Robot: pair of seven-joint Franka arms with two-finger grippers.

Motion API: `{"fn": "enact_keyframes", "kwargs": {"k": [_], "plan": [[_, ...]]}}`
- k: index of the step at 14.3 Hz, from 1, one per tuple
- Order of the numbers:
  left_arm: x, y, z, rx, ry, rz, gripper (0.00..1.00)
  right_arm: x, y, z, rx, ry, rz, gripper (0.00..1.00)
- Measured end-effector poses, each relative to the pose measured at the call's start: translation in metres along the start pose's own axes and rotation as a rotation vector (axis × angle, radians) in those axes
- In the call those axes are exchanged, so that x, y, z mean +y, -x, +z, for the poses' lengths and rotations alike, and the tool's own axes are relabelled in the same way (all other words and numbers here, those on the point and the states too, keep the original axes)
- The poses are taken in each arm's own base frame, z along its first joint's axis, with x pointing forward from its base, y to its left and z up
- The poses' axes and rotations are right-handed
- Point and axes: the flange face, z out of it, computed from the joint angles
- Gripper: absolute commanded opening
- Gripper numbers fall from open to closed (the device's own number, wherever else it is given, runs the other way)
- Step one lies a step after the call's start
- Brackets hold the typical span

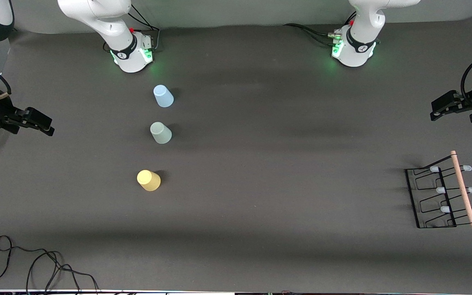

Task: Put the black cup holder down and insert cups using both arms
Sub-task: 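Move the left gripper down over the wooden handle of the black rack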

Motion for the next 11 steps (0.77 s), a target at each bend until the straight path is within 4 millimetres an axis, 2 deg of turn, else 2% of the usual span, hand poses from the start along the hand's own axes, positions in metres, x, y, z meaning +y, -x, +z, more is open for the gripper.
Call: {"fn": "enact_keyframes", "kwargs": {"k": [11], "plan": [[-0.0016, -0.0004, 0.0005, 0.001, 0.0, -0.003, 0.99, 0.0021, 0.0061, 0.0049, -0.058, 0.008, 0.004, 1.0]]}}
